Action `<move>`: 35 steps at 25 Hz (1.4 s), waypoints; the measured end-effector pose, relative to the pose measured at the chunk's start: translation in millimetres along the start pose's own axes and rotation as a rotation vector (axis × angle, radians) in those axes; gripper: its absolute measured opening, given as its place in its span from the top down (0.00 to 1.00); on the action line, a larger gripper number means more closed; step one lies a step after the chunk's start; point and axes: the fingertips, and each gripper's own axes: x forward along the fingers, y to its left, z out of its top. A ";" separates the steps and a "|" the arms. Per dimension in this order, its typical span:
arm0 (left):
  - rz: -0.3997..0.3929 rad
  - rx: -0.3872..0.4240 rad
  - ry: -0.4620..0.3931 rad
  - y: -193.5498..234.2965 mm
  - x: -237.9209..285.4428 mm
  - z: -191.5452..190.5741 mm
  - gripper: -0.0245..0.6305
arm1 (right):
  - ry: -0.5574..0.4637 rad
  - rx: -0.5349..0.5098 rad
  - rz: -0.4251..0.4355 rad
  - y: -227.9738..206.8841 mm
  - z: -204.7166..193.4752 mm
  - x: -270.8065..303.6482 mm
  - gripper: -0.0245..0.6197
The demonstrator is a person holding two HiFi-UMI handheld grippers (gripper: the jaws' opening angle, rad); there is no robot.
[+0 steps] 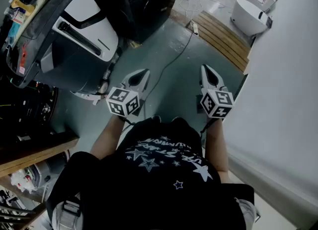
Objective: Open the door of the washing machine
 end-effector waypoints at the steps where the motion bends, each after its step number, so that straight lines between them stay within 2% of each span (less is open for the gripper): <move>1: 0.002 0.004 -0.001 1.5 0.5 1.7 0.95 | 0.000 -0.003 -0.001 0.4 1.0 2.1 0.96; 8: 0.007 0.016 -0.002 5.7 2.1 9.2 0.95 | -0.010 -0.019 -0.026 -0.6 5.8 8.6 0.95; 14: 0.014 0.008 0.040 11.7 -11.6 -10.2 0.95 | 0.027 -0.006 -0.032 6.2 -9.9 11.6 0.96; 19: 0.038 -0.010 0.056 32.4 -25.8 -23.5 0.95 | 0.019 0.015 -0.034 12.7 -19.0 17.1 0.95; 25: 0.054 -0.007 0.054 46.2 -9.0 -15.7 0.95 | 0.043 0.020 -0.043 -3.1 -18.2 29.2 0.68; 28: 0.058 -0.016 0.057 49.2 12.1 -10.4 0.95 | 0.054 0.029 -0.043 -19.3 -16.5 42.6 0.63; 32: 0.068 0.003 0.075 55.8 51.2 -5.5 0.95 | 0.070 0.057 -0.029 -48.5 -18.3 76.1 0.62; 35: 0.103 0.003 0.087 65.9 90.4 -1.3 0.95 | 0.087 0.064 0.001 -79.4 -18.5 113.3 0.62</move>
